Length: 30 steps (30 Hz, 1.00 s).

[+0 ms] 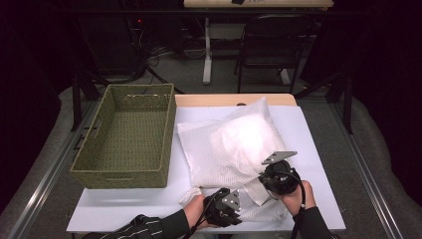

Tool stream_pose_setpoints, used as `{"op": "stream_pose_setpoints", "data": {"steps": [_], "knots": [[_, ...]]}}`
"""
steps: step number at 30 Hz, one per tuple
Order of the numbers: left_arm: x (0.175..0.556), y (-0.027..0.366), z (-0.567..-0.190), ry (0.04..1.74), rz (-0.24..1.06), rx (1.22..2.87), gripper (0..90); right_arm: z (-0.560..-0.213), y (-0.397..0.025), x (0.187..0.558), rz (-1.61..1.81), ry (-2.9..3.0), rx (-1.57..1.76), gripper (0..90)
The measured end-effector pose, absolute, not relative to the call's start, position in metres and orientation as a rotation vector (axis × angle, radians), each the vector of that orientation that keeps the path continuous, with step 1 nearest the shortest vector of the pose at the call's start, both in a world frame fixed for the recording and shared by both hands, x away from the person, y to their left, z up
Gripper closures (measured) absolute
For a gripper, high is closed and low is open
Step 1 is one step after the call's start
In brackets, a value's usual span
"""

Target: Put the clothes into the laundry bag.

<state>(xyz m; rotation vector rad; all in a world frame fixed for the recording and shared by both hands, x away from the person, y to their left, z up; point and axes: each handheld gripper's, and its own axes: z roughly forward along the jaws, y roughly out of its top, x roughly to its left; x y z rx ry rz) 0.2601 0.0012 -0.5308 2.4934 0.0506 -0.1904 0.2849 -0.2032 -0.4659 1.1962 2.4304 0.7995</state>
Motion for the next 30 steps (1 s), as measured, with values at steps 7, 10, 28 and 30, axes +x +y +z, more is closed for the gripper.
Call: {"op": "stream_pose_setpoints", "data": {"steps": [7,10,28,30], "knots": [[0.262,0.012,-0.524,0.001,-0.209,2.447,84.1,-0.467,-0.206,0.286,0.793,2.429,1.216,87.0],[0.256,0.009,-0.523,-0.051,-0.212,2.437,82.5,-0.467,-0.204,0.285,0.789,2.422,1.208,87.0],[0.298,0.064,-0.508,0.383,0.024,2.473,42.0,-0.463,-0.205,0.269,0.91,2.514,1.197,87.4],[0.302,0.076,-0.505,0.436,0.057,2.471,41.9,-0.464,-0.204,0.269,0.908,2.524,1.203,87.5]]}}
